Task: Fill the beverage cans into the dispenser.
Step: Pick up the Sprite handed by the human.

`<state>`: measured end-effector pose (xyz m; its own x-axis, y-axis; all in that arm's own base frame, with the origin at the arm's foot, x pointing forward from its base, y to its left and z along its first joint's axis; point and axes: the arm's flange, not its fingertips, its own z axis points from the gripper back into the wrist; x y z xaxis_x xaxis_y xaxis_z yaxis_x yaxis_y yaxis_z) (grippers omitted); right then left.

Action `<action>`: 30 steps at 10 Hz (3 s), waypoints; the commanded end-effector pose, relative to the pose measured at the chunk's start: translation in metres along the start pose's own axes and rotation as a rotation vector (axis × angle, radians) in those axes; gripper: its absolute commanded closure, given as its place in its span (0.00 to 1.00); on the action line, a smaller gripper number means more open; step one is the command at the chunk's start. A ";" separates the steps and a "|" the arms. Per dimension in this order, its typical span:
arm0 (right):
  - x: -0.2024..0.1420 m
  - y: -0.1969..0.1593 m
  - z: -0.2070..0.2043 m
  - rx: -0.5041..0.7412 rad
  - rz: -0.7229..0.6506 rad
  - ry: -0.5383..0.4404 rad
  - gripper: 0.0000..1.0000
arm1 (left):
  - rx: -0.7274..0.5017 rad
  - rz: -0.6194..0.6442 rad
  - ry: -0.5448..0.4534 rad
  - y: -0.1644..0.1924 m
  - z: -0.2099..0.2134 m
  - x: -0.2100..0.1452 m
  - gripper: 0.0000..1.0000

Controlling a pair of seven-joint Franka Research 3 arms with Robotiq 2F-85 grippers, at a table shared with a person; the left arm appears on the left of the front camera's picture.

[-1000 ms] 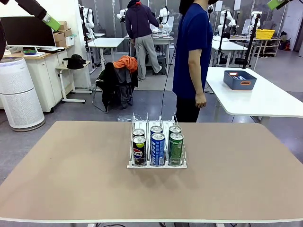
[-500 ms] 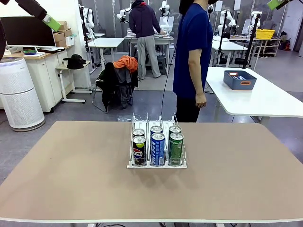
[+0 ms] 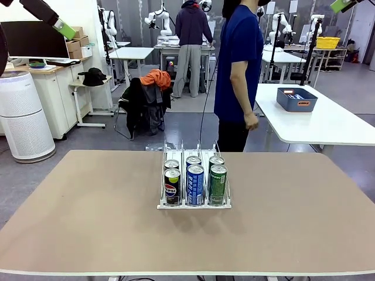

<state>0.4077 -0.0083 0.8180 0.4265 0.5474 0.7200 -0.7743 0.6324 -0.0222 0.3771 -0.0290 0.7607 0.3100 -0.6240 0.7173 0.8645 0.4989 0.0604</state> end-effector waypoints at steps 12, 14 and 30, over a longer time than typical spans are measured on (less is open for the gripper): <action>-0.001 0.001 0.001 0.001 -0.001 0.011 0.00 | 0.002 0.007 0.013 -0.001 -0.001 0.000 0.00; -0.001 0.001 0.001 0.001 -0.001 0.011 0.00 | 0.002 0.007 0.013 -0.001 -0.001 0.000 0.00; -0.001 0.001 0.001 0.001 -0.001 0.011 0.00 | 0.002 0.007 0.013 -0.001 -0.001 0.000 0.00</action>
<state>0.4077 -0.0084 0.8180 0.4266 0.5473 0.7200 -0.7741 0.6326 -0.0222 0.3771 -0.0290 0.7607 0.3100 -0.6240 0.7173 0.8645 0.4989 0.0604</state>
